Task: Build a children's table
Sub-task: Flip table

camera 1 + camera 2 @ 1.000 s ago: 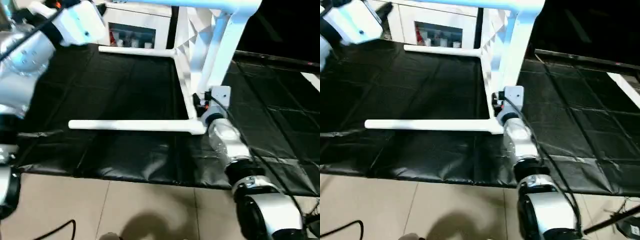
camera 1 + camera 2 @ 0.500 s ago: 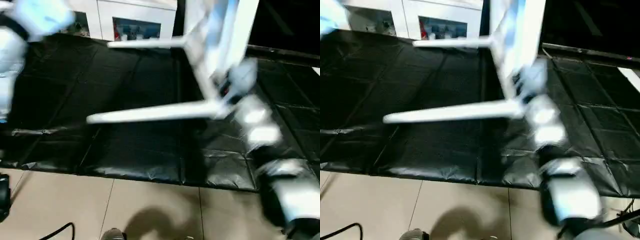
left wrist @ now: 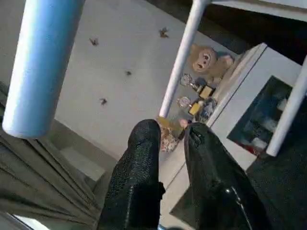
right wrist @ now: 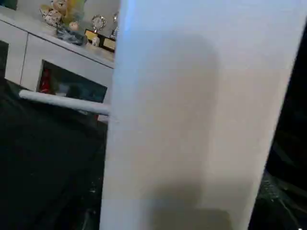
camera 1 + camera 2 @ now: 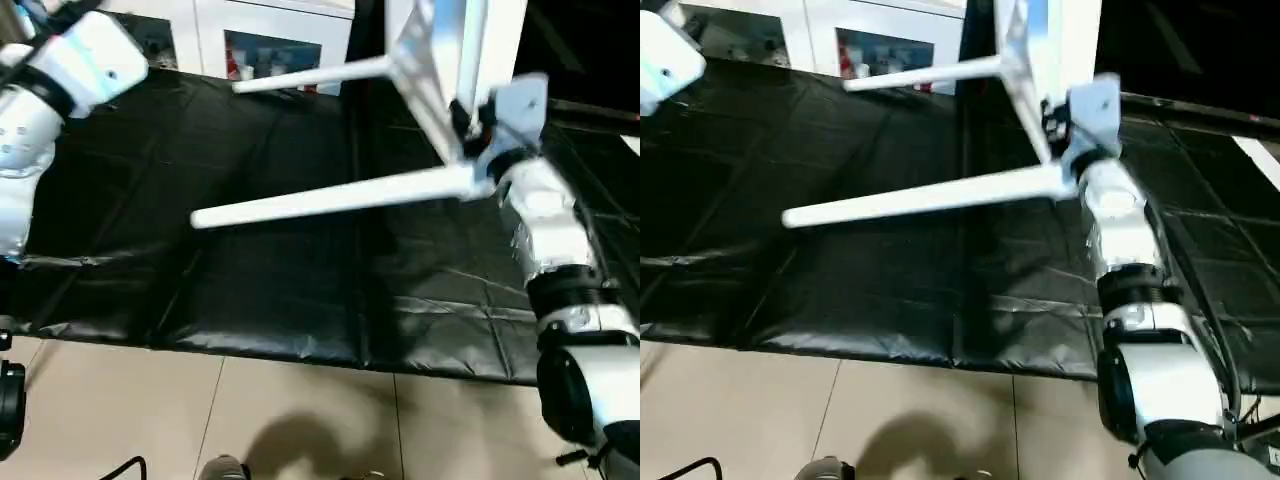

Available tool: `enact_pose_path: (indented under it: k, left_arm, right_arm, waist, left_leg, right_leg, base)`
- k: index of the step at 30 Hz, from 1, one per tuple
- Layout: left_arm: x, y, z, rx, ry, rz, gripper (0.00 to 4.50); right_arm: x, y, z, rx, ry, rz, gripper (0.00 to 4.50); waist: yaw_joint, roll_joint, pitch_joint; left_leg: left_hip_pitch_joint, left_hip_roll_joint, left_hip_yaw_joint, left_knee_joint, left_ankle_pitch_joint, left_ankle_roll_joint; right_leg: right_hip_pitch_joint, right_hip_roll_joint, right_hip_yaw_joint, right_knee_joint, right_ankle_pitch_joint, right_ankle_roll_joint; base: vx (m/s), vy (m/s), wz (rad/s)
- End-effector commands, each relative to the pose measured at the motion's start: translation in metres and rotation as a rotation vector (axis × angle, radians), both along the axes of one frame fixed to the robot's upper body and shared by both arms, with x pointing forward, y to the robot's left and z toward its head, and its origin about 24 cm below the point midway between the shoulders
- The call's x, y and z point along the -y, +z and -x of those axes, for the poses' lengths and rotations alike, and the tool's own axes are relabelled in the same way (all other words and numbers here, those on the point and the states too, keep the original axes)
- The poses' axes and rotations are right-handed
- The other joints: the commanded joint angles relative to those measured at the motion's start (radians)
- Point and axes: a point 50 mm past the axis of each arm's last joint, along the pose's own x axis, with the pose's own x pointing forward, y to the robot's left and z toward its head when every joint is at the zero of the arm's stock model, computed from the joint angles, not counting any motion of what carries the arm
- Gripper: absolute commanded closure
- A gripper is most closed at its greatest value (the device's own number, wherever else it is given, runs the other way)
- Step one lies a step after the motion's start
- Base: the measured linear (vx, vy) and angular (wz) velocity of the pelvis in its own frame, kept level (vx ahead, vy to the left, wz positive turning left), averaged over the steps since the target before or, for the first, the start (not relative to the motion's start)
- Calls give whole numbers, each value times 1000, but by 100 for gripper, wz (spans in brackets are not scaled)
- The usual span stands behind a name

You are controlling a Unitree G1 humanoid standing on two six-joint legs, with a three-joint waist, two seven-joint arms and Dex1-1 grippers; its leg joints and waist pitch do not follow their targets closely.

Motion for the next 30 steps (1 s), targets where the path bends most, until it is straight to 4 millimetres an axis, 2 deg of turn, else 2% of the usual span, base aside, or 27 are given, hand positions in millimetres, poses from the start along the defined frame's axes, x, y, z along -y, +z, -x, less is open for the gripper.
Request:
enact_pose_path:
  k: [1,2,3,4,7,8,9,13,14,15,17,19,21,22,24,28,29,30]
  left_arm:
    - [12,12,3,81,-49,-26,377]
    - [17,15,3,100,-87,-28,377]
    - [24,15,5,89,-151,-22,382]
    - [32,13,7,68,-228,-24,341]
    - [49,2,12,13,-359,-54,349]
    - [53,-1,14,15,-388,-72,320]
    - [59,0,20,80,-423,-97,305]
    - [64,13,28,232,-425,-127,294]
    - [64,18,29,268,-411,-139,261]
    - [61,30,31,343,-369,-157,261]
    - [60,34,32,369,-352,-161,261]
    - [53,46,31,413,-288,-177,227]
    - [46,56,30,444,-220,-189,219]
    - [46,56,30,444,-220,-189,219]
    - [36,61,23,447,-130,-201,173]
    - [23,58,9,371,-40,-183,169]
    - [20,57,7,350,-29,-172,169]
    - [17,55,3,314,-6,-163,169]
  right_arm:
    - [-2,42,4,195,41,102,260]
    - [-2,42,4,193,40,101,260]
    - [-2,41,4,191,40,101,260]
    - [-2,40,5,189,40,102,260]
    - [-3,36,5,181,42,105,260]
    - [-3,34,6,177,44,105,260]
    - [-5,30,7,170,50,113,260]
    - [-8,27,7,163,66,127,260]
    - [-9,26,7,163,69,131,260]
    - [-11,26,7,166,75,144,260]
    - [-11,26,7,168,77,151,260]
    - [-12,28,7,173,79,161,260]
    - [-12,29,7,178,79,169,260]
    - [-12,29,7,178,79,169,260]
    - [-12,29,8,184,81,177,260]
    - [-13,30,9,192,83,189,260]
    - [-13,30,10,195,84,192,260]
    - [-13,31,10,200,84,197,260]
  waist:
    - [3,11,-96]
    - [2,8,-98]
    - [3,12,-98]
    - [4,12,-97]
    - [5,11,-96]
    - [5,11,-96]
    - [3,10,-95]
    - [-2,7,-95]
    - [-4,7,-92]
    - [-5,5,-91]
    - [-9,7,-88]
    - [-9,6,-87]
    - [-10,12,-87]
    - [-11,11,-87]
    - [-11,12,-87]
    - [-8,13,-88]
    - [-6,18,-88]
    - [-7,16,-87]
  left_leg:
    - [27,11,4,-43,-8,4]
    - [25,9,4,-41,7,11]
    - [27,10,4,-40,15,16]
    - [27,9,5,-40,15,17]
    - [28,12,5,-42,-12,11]
    - [28,14,6,-43,-19,8]
    - [28,15,6,-43,-26,5]
    - [26,15,7,-41,-37,4]
    - [26,16,6,-42,-51,1]
    - [25,16,6,-42,-64,-7]
    - [25,17,4,-43,-89,-19]
    - [27,16,4,-43,-106,-29]
    - [29,16,3,-43,-106,-34]
    - [29,16,4,-42,-106,-34]
    - [29,16,3,-42,-110,-36]
    - [31,15,2,-42,-118,-41]
    - [30,15,1,-42,-111,-42]
    - [31,15,2,-42,-116,-42]
  right_leg:
    - [81,-62,50,-36,157,-187]
    - [81,-60,49,-36,179,-189]
    - [79,-59,49,-33,197,-196]
    - [78,-60,49,-34,197,-200]
    - [76,-62,49,-35,173,-212]
    - [76,-63,49,-34,165,-213]
    - [75,-61,49,-35,158,-210]
    - [78,-60,50,-37,136,-189]
    - [76,-60,50,-40,107,-180]
    - [76,-62,50,-42,72,-175]
    - [74,-63,50,-46,19,-162]
    - [71,-64,51,-48,-16,-153]
    - [68,-62,51,-47,-12,-152]
    - [68,-61,52,-48,-6,-152]
    - [66,-61,51,-48,-10,-151]
    - [65,-61,52,-48,-4,-158]
    - [66,-62,52,-45,13,-164]
    - [64,-61,52,-46,18,-168]
  base:
    - [0,0,0]
    - [0,0,0]
    - [0,0,0]
    - [0,0,0]
    - [0,0,0]
    - [0,0,0]
    - [0,0,0]
    - [0,0,0]
    - [0,0,0]
    - [0,0,0]
    - [0,0,0]
    - [0,0,0]
    - [0,0,0]
    - [0,0,0]
    - [0,0,0]
    - [0,0,0]
    - [0,0,0]
    - [0,0,0]
